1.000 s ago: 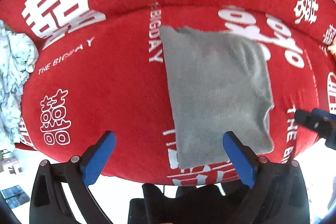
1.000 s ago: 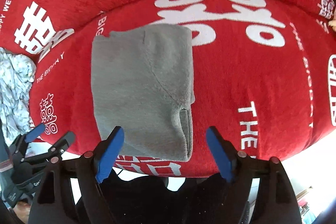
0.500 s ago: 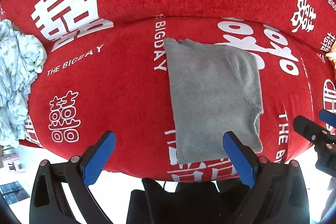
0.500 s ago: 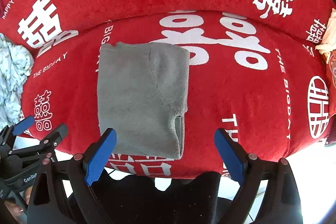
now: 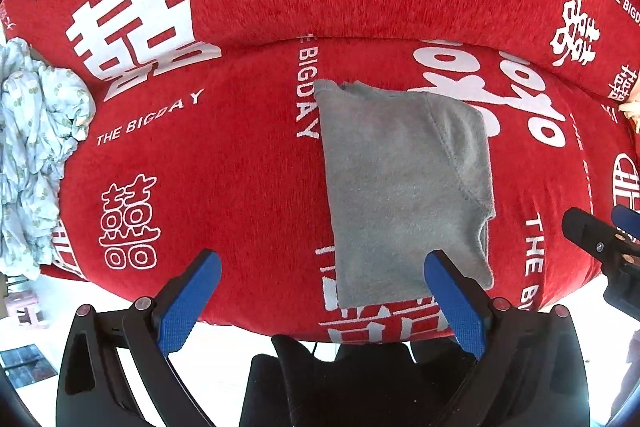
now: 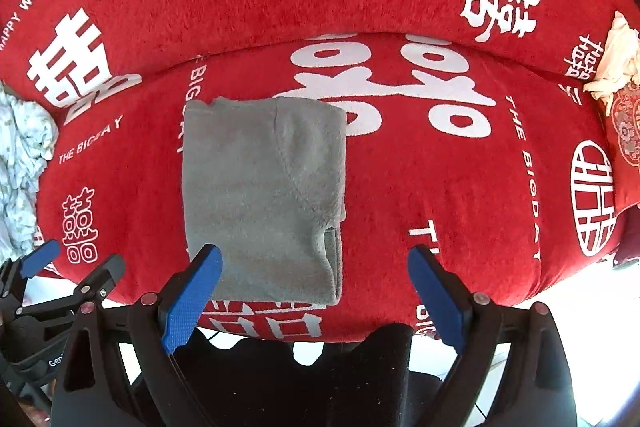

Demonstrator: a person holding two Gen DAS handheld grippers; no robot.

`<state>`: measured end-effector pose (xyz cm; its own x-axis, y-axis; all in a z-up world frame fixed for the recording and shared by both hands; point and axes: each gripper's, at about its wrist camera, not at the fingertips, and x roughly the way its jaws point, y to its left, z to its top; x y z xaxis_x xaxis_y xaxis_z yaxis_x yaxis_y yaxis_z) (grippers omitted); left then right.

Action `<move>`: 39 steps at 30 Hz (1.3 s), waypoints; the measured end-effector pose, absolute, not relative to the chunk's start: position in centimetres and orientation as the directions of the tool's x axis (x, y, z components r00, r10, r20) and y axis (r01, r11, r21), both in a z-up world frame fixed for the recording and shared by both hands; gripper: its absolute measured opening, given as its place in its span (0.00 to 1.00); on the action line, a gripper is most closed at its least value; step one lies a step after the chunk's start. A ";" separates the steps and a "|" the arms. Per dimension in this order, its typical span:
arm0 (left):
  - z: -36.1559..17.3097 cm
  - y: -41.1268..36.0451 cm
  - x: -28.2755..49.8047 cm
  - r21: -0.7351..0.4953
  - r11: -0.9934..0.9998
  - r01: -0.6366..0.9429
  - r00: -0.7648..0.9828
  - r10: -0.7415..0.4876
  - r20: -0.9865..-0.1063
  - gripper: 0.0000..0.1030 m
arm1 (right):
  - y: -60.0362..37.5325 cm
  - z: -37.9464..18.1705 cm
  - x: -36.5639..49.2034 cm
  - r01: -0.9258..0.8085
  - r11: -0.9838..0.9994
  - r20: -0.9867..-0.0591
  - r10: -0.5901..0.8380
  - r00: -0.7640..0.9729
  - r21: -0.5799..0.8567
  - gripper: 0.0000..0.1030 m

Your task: Fold small clothes

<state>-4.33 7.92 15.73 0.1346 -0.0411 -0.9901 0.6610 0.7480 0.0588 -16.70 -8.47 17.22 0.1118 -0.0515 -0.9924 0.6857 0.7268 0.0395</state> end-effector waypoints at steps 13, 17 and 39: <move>16.1 8.2 -4.4 0.057 0.753 0.656 0.137 -0.045 -0.990 0.99 | -8.3 17.5 -16.8 0.688 0.725 -0.992 -0.061 0.110 0.032 0.92; 16.1 8.3 -4.5 0.056 0.755 0.654 0.139 -0.047 -0.989 0.99 | -8.1 17.6 -16.9 0.687 0.726 -0.992 -0.064 0.110 0.030 0.92; 16.6 8.3 -4.6 0.055 0.754 0.655 0.145 -0.054 -0.988 0.99 | -7.8 18.0 -16.5 0.678 0.735 -0.990 -0.084 0.112 0.015 0.92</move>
